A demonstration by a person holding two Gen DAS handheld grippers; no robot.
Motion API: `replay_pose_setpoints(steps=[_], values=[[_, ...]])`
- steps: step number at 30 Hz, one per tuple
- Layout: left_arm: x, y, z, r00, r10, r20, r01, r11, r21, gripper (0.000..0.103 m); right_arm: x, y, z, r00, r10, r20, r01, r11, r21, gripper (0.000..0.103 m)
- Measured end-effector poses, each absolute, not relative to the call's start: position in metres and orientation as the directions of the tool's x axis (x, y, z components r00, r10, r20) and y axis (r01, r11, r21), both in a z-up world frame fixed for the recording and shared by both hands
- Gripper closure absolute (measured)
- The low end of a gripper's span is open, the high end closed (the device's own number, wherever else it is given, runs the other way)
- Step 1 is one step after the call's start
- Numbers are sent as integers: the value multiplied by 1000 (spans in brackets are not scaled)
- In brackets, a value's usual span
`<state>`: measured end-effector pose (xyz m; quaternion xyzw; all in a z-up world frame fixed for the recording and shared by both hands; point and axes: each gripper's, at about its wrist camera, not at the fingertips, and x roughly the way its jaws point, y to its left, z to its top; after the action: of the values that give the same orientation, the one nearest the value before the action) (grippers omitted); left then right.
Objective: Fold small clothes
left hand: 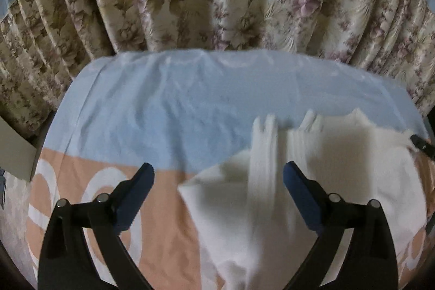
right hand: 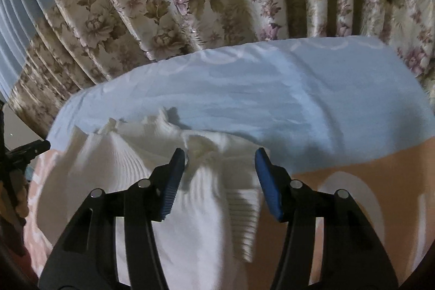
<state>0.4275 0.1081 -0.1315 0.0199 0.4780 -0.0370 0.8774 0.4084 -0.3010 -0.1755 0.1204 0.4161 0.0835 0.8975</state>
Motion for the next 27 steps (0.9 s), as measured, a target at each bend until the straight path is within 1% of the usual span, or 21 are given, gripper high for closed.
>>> replay_pose_setpoints(steps=[7,15,16,17,18,20,21,22,23,24,27], values=[[383,113,-154,510,-38,-859,100,995,15,7,379,-315,-177,653,184,-735,-21,974,226,47],[329,123,-156,502,-67,-862,96,995,-21,7,311,-303,-185,626,194,-756,-57,977,204,46],[322,122,-156,508,-61,-859,97,995,-13,10,305,-302,-186,627,200,-753,-56,975,213,46],[318,121,-156,513,-58,-857,102,995,-7,23,299,-302,-188,620,217,-754,-55,971,234,47],[316,119,-158,506,-68,-860,112,994,-13,32,296,-301,-189,612,230,-757,-56,967,248,50],[314,117,-162,476,-126,-871,134,988,-70,66,290,-294,-193,599,232,-766,-67,968,241,65],[314,115,-164,465,-142,-874,141,986,-86,71,290,-291,-195,593,223,-773,-70,971,227,68],[313,114,-165,465,-140,-874,137,987,-85,72,290,-289,-196,590,222,-776,-71,972,225,76],[311,113,-164,474,-131,-871,135,988,-75,75,290,-288,-197,590,227,-775,-72,971,229,87],[309,112,-162,482,-130,-867,138,988,-72,77,289,-287,-196,594,231,-771,-76,970,232,92],[300,118,-157,496,-163,-853,121,986,-119,79,284,-282,-187,629,226,-744,-90,972,219,93]])
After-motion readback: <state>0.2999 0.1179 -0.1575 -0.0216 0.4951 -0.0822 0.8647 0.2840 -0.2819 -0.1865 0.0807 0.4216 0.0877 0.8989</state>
